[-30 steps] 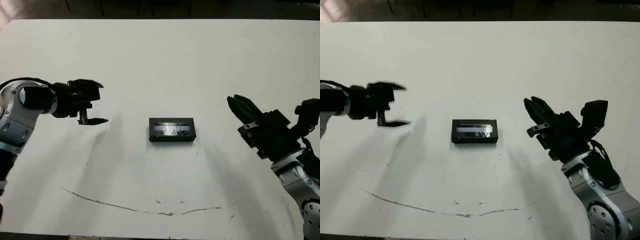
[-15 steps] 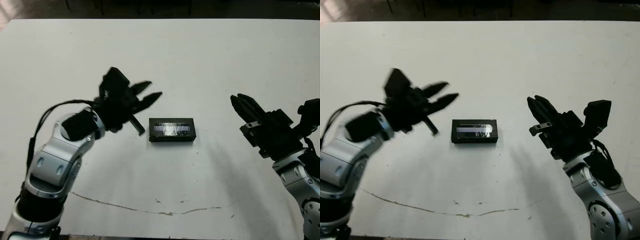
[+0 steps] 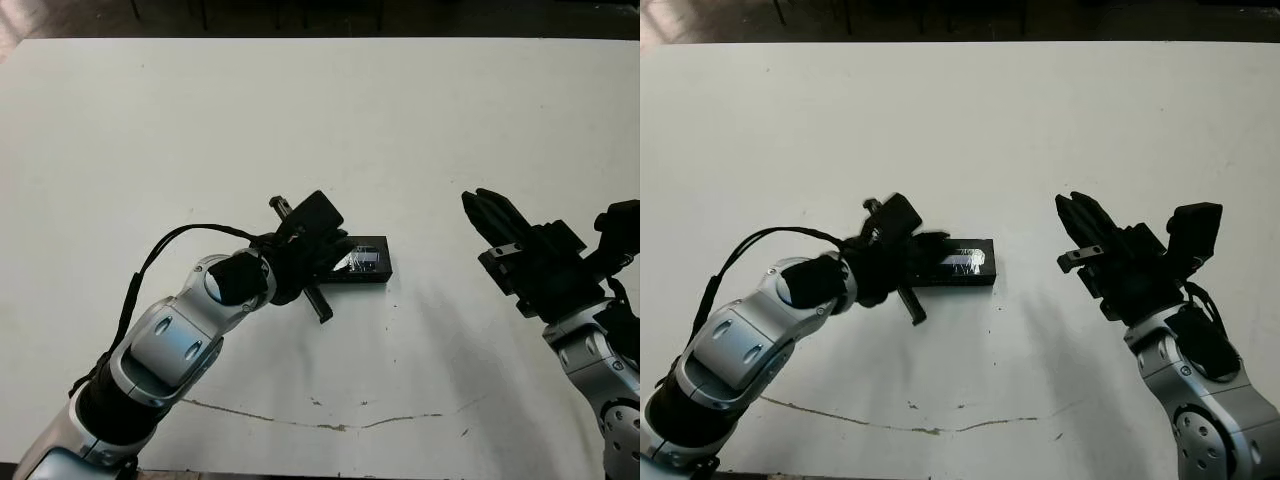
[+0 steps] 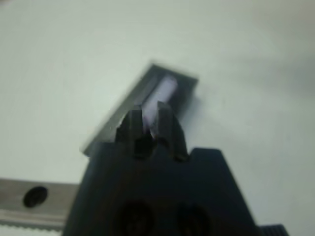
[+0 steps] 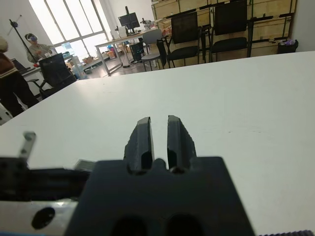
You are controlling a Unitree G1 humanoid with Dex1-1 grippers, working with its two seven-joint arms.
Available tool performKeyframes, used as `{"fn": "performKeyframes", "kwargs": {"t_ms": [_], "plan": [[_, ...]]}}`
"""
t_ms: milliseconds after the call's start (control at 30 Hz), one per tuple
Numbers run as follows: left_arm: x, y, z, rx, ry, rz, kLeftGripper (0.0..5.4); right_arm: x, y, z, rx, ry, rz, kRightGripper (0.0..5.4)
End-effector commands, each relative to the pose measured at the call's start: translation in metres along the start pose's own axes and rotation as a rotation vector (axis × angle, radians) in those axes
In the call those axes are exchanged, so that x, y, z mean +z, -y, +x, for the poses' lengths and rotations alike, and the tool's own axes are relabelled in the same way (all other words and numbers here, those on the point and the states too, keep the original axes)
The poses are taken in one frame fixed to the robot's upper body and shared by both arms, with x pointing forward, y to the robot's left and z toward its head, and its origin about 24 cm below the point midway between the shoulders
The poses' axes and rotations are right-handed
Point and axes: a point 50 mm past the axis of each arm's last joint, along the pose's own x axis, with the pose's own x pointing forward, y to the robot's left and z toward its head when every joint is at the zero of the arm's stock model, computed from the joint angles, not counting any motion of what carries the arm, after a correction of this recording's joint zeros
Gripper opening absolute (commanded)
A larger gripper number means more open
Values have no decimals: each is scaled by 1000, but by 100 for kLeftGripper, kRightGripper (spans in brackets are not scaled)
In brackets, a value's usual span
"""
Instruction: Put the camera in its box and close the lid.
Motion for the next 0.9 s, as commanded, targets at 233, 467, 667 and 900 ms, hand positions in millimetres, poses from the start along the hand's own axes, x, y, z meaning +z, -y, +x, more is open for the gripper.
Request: {"fn": "performKeyframes", "kwargs": {"t_ms": [233,467,667,900], "plan": [[-32,-3,4,-63,-205,-32,2,-3,1,-3,-3,-16,20,0],[-26,-10,-3,-43,-169,-71,2,-2,1,-3,-8,-17,13,0],[-2,-30,-27,70,67,-106,2,-3,2,-3,-11,-16,5,0],[15,-46,-53,358,447,-262,2,-3,3,-1,-26,-15,-10,0]]}}
